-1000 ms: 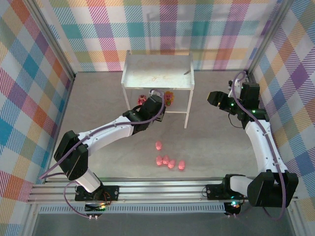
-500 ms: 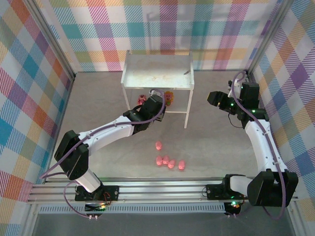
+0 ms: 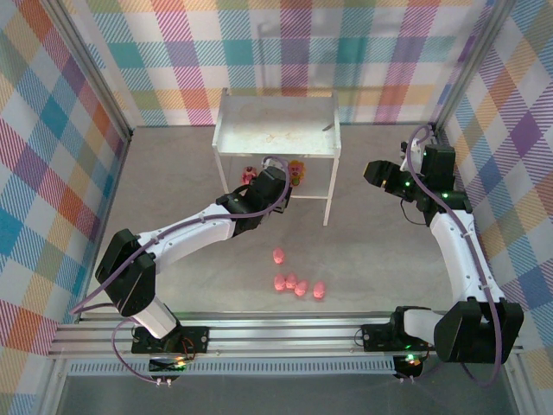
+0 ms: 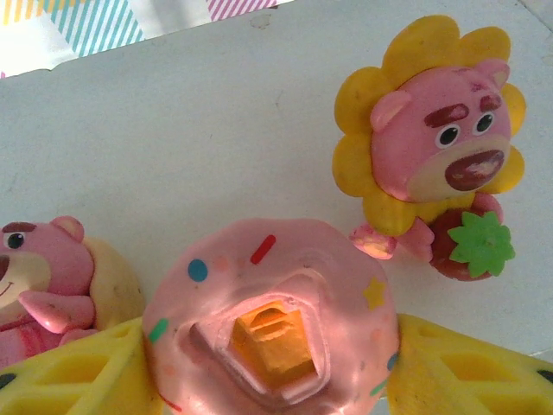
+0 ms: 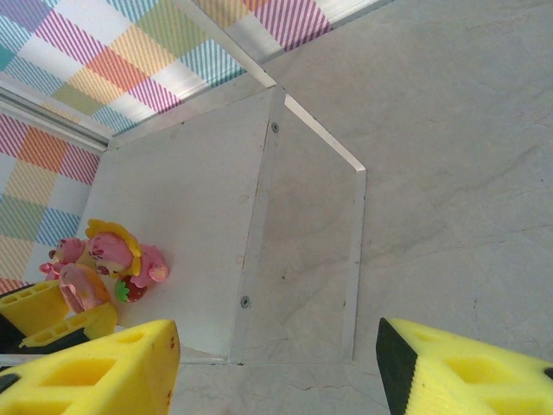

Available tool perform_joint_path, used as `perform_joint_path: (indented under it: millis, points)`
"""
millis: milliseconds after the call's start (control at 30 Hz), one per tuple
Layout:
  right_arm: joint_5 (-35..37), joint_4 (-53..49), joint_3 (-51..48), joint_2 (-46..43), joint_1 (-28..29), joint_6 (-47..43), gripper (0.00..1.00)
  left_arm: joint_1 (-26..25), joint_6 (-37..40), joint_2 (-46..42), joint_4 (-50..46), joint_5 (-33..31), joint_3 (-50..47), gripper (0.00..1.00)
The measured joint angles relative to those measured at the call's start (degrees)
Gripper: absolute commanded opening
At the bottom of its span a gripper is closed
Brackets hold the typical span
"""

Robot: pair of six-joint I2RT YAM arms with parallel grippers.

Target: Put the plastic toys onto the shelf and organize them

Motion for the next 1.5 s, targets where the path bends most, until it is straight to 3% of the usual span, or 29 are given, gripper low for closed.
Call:
perform_joint_path:
  millis: [800,867,1500]
  points:
    - [0.0,0.0,0.0,0.0,0.0,0.0,0.63,0.0,0.17,0.0,0.0,-0.35,0.0,0.66]
    - [0.0,0.0,0.0,0.0,0.0,0.0,0.63,0.0,0.22,0.0,0.02,-0.35,0.0,0.72]
    - [0.0,-0.02,0.02,0.0,0.0,0.0,0.63,0.02,0.17,-0.02,1.29,-0.5,-0.02,0.68]
